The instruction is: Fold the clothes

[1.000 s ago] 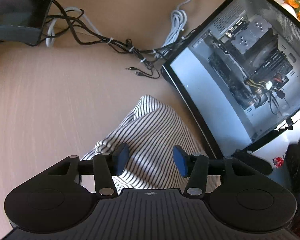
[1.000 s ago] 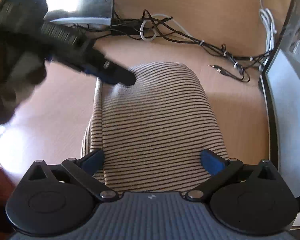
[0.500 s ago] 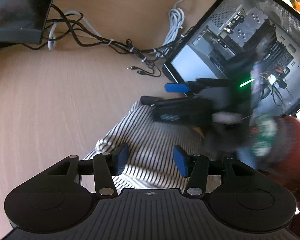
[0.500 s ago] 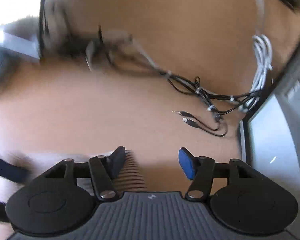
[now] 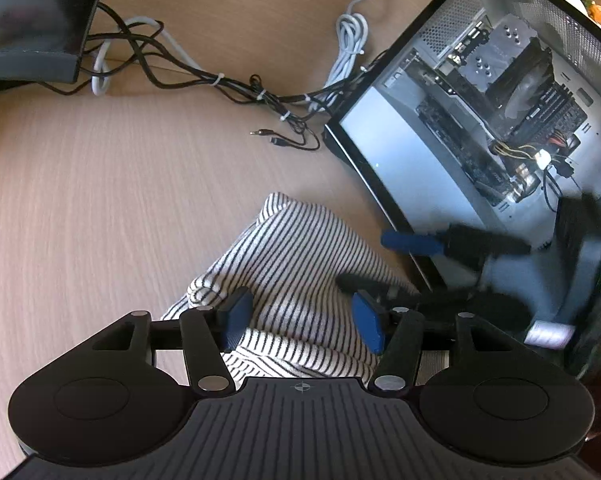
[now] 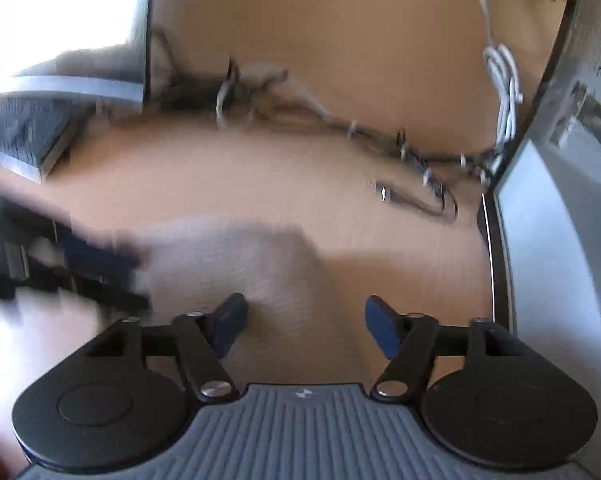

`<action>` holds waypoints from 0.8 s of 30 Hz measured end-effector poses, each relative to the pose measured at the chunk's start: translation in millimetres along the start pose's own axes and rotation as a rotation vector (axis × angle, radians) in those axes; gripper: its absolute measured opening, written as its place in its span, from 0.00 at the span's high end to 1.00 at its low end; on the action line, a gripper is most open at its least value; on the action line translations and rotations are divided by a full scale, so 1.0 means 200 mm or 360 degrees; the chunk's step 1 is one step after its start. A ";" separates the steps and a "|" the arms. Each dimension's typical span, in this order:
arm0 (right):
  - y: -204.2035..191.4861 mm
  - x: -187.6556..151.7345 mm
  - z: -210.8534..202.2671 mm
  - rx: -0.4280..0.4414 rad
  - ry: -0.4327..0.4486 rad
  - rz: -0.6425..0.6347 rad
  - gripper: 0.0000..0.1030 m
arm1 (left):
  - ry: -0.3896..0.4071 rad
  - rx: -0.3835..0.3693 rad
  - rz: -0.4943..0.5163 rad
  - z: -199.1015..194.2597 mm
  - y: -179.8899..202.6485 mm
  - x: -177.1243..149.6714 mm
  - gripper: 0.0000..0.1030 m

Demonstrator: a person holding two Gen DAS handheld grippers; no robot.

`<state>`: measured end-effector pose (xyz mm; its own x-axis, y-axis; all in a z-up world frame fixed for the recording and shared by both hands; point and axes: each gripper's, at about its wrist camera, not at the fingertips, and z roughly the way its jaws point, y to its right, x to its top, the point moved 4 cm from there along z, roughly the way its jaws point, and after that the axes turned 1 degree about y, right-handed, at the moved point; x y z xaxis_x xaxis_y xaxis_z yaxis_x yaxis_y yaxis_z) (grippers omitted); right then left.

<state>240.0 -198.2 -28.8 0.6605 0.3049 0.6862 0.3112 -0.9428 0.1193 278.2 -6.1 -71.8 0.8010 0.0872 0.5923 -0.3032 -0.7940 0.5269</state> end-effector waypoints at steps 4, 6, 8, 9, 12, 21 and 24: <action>-0.05 -0.02 -0.09 0.0010 0.0047 -0.0058 0.24 | -0.0011 0.0010 0.0001 0.00 0.01 0.01 0.37; -0.08 -0.03 -0.14 0.0016 0.0071 -0.0088 0.25 | -0.0012 0.0011 -0.0001 0.00 0.02 0.01 0.37; -0.11 -0.05 -0.19 0.0055 0.0089 -0.0104 0.31 | -0.0010 0.0015 -0.0004 -0.01 0.02 0.02 0.37; -0.15 -0.06 -0.22 0.0116 0.0082 -0.0114 0.32 | -0.0008 0.0017 -0.0007 -0.01 0.03 0.01 0.37; -0.27 -0.12 -0.29 0.0282 0.0041 -0.0184 0.32 | 0.0018 0.0010 -0.0034 -0.05 0.04 0.02 0.36; -0.37 -0.36 -0.33 0.0108 -0.0085 -0.0476 0.47 | 0.0009 -0.0121 -0.0100 -0.27 0.02 -0.04 0.36; -0.35 -0.37 -0.34 0.0055 -0.0083 -0.0446 0.79 | -0.0151 -0.0190 -0.0026 -0.21 0.06 -0.15 0.48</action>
<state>123.0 -164.8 -38.7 0.5795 0.5601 0.5920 0.5089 -0.8161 0.2740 228.8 7.6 -57.0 0.8499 0.0378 0.5255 -0.3444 -0.7151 0.6083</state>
